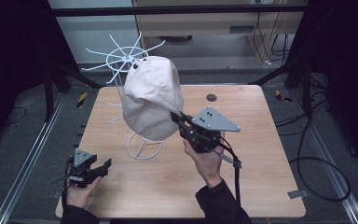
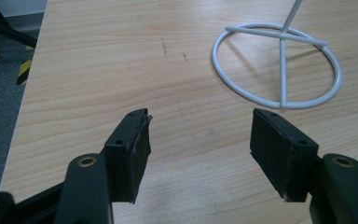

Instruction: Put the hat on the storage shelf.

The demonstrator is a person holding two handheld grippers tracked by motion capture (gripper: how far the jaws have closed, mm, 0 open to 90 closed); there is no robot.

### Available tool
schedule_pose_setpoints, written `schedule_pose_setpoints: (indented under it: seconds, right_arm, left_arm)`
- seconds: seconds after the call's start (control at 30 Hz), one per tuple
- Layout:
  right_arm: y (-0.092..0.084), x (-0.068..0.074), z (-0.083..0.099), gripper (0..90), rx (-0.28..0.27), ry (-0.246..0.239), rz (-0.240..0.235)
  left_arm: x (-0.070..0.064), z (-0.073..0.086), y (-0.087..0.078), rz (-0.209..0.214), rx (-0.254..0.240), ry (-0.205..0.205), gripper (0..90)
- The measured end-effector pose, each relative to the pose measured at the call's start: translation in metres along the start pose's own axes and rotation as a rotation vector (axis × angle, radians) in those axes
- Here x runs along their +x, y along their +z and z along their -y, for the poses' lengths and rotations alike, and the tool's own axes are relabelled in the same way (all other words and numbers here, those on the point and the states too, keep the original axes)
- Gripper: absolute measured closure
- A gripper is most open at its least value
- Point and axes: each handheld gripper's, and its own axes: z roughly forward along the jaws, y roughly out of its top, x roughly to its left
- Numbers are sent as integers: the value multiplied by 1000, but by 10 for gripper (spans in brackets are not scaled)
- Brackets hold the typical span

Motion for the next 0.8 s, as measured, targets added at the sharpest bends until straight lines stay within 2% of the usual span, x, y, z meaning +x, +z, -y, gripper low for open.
schedule_pose_setpoints:
  seconds: [0.2, 0.33, 0.5, 0.6, 0.63, 0.8]
  right_arm:
    - [-1, -4, 3, 760, 4, -13, 24]
    - [-5, -7, 4, 703, -3, -3, 25]
    - [-12, -10, 5, 619, -14, -18, 32]
    - [-17, -13, 7, 555, -3, -22, 28]
    - [-22, -16, 10, 508, 10, -15, 18]
    - [-33, -23, 18, 431, 30, -14, 22]
  left_arm:
    - [1, 0, 0, -2, 0, -2, 370]
    - [1, 0, 0, -3, -1, -3, 370]
    - [0, 0, 0, -4, -4, -6, 368]
    - [1, 0, -1, -5, -8, -8, 367]
    - [1, 0, -1, -5, -8, -8, 367]
    - [0, 0, -1, -4, -9, -7, 366]
